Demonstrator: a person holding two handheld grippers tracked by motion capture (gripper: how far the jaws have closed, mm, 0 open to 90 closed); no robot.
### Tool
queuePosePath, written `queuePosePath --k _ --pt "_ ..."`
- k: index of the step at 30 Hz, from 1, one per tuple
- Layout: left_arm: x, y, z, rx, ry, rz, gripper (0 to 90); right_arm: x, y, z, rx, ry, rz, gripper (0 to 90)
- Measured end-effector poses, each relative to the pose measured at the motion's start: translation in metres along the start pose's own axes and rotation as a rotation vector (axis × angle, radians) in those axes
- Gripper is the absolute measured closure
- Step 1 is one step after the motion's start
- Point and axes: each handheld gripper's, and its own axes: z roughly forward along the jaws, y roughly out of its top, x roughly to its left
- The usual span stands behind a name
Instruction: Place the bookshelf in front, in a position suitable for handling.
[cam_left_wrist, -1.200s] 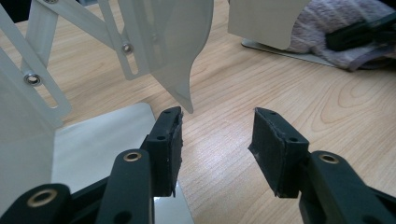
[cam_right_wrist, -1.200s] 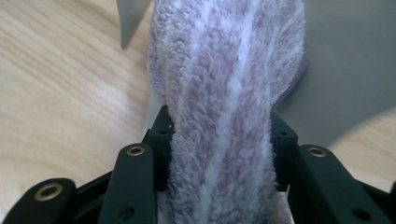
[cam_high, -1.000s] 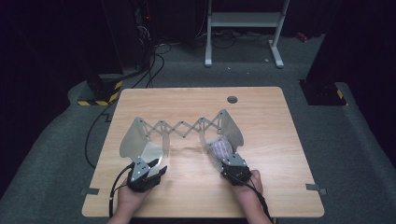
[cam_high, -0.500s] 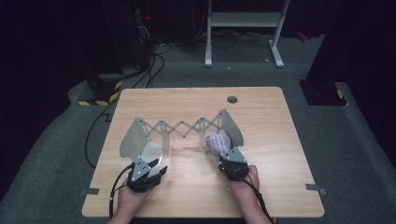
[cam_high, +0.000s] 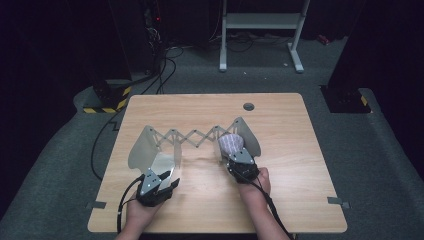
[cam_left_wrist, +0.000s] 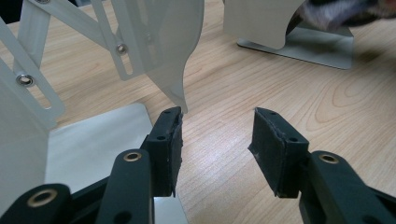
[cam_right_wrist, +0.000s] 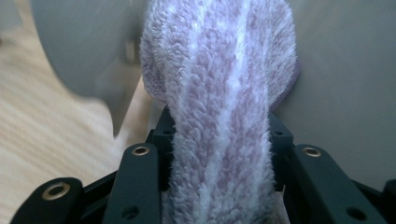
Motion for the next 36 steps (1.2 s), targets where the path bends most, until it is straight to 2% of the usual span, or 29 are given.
queuePosePath --k 8,13,15,18,21,27,31,36 --pt "0.000 0.000 0.000 0.001 -0.002 0.000 52.9 -0.007 0.031 -0.020 -0.100 -0.030 -0.004 60.6" --pt "0.000 0.000 0.000 0.003 -0.003 -0.003 52.9 -0.013 0.053 -0.038 -0.194 -0.061 0.001 60.7" --pt "0.000 0.000 0.000 0.002 -0.004 -0.003 52.9 -0.013 0.055 -0.039 -0.197 -0.066 -0.002 60.7" --pt "0.000 0.000 0.000 0.001 -0.003 -0.002 52.8 -0.009 0.048 -0.032 -0.160 -0.058 -0.016 60.8" --pt "0.000 0.000 0.000 0.001 -0.004 -0.003 52.9 -0.003 0.033 -0.021 -0.115 -0.044 -0.027 60.9" --pt "-0.001 0.000 0.000 0.003 -0.006 -0.002 52.9 0.008 0.000 0.005 0.008 -0.012 -0.048 61.0" --pt "-0.001 0.000 0.001 0.004 -0.006 -0.003 52.9 0.015 -0.014 0.017 0.074 0.007 -0.064 61.0" --pt "-0.001 0.000 0.000 0.004 -0.007 -0.002 52.9 0.017 -0.018 0.021 0.098 0.016 -0.068 60.9"
